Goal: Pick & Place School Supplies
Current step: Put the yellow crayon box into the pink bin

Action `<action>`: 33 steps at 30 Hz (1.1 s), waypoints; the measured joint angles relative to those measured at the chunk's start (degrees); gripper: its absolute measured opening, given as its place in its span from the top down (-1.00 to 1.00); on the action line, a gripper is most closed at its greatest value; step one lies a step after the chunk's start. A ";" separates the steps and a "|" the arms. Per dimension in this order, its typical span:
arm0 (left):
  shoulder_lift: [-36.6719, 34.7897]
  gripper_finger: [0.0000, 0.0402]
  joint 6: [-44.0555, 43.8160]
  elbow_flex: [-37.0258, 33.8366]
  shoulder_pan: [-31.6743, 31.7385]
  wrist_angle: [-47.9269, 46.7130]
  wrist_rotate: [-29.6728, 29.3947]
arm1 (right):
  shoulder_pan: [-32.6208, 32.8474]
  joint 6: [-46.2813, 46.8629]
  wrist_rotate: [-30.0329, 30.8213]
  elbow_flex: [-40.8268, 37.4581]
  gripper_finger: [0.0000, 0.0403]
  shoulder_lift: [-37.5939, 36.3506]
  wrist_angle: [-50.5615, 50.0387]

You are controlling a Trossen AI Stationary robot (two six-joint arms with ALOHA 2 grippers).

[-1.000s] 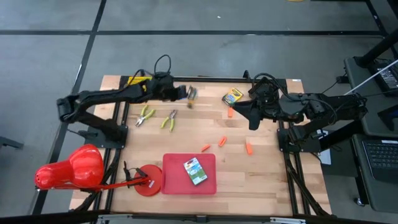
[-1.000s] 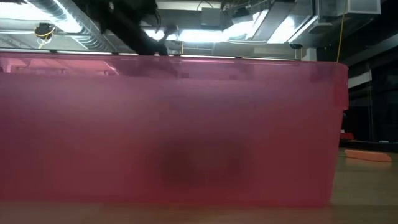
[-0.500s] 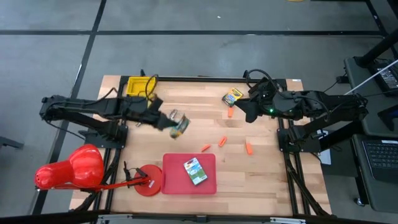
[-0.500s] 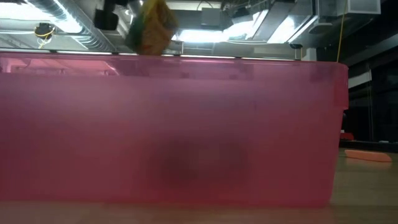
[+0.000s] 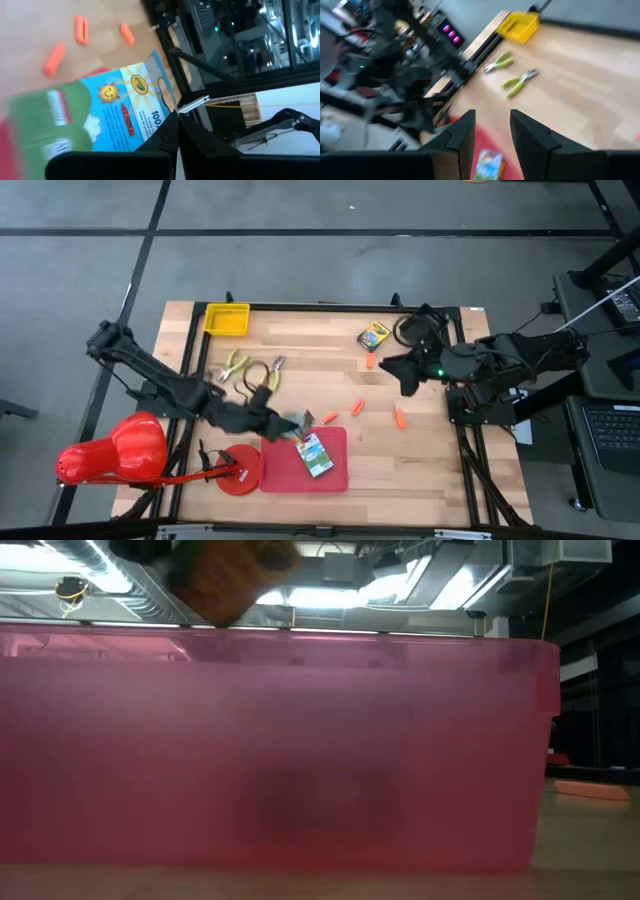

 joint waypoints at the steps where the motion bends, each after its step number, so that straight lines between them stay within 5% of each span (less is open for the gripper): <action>1: 1.98 0.99 -1.37 0.00 -1.02 1.66 -1.00 | 1.16 0.60 -0.52 0.00 0.37 0.00 0.01; 17: 25.94 0.99 -13.72 8.81 -7.56 5.95 -10.84 | 17.71 6.91 3.96 0.00 0.37 3.93 0.14; 33: 27.36 0.89 -17.91 10.71 -10.97 -5.24 -14.85 | 24.28 9.94 11.17 0.00 0.37 8.78 5.33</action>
